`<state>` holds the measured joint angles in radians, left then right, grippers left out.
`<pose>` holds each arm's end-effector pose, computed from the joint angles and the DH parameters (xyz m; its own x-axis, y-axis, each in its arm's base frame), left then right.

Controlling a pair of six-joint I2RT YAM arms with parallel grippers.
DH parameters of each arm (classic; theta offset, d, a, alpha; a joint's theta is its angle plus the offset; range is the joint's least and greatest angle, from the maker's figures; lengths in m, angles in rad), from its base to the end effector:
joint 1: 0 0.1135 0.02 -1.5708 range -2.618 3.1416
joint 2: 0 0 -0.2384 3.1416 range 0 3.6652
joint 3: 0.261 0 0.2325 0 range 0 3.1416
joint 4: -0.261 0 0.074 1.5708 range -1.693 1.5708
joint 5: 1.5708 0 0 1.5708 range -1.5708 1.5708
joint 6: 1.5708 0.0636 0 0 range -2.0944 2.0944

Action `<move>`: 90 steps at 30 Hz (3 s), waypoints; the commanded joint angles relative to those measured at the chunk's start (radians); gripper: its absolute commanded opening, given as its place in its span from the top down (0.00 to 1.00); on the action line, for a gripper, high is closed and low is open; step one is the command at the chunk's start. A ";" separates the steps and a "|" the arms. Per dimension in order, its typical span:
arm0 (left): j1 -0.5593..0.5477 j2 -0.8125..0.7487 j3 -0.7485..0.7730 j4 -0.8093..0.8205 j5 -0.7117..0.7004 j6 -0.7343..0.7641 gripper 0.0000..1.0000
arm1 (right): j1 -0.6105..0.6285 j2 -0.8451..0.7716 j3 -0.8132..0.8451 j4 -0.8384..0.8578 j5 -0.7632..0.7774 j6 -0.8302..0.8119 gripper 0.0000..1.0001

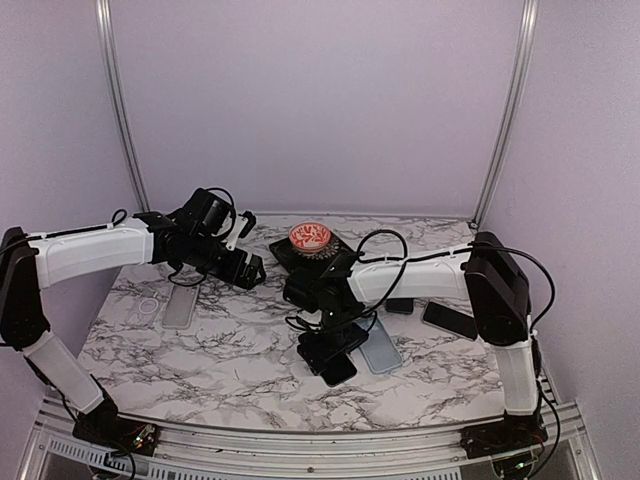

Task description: Put the phone into the phone case

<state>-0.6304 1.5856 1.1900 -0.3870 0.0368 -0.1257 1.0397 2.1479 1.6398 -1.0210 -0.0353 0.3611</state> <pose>0.2825 -0.2091 0.2237 -0.6416 0.3131 -0.7002 0.5339 0.8377 -0.1146 0.1912 0.3299 0.1190 -0.7781 -0.6276 -0.0265 -0.6280 0.7767 0.0477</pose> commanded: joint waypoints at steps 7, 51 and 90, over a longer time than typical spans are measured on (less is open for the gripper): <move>0.004 0.019 0.005 -0.036 -0.014 0.011 0.01 | 0.003 0.057 0.018 -0.023 0.031 -0.019 0.14; 0.004 0.023 0.006 -0.040 -0.007 0.016 0.01 | -0.095 -0.399 -0.322 0.298 0.312 0.116 0.62; 0.004 0.050 0.008 -0.046 -0.014 0.026 0.01 | -0.136 -0.394 -0.474 0.254 0.152 0.228 0.63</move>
<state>-0.6304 1.6230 1.1900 -0.3954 0.0330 -0.1116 0.9092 1.7519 1.1427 -0.7971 0.1337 0.5617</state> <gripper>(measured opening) 0.989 0.702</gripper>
